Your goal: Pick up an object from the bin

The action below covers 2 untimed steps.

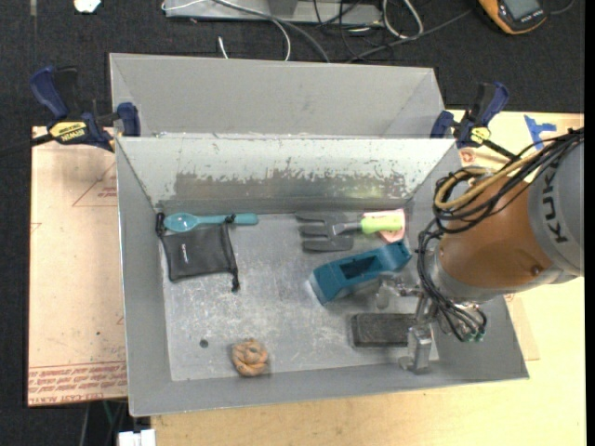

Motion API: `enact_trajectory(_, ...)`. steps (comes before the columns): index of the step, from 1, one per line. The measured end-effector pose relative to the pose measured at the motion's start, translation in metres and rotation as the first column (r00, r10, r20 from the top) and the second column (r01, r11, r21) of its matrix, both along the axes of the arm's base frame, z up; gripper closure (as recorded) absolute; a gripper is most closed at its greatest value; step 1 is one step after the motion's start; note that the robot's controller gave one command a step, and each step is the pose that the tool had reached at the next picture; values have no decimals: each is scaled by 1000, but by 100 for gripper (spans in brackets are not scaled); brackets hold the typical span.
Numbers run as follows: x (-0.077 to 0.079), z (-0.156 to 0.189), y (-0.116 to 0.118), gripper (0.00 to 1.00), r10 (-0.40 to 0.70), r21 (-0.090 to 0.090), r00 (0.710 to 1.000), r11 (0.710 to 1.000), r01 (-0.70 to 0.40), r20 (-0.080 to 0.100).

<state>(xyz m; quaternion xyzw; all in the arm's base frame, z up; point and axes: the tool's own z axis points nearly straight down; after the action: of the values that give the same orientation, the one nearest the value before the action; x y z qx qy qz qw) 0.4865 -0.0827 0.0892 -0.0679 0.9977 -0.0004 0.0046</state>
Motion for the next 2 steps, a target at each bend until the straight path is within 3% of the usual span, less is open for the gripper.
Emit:
enact_trajectory(1, -1, -17, 5, 100, 94, 0, 996, 996, -94, 4)
enact_trajectory(2, -1, -17, 5, 100, 94, 0, 996, 996, -94, 4)
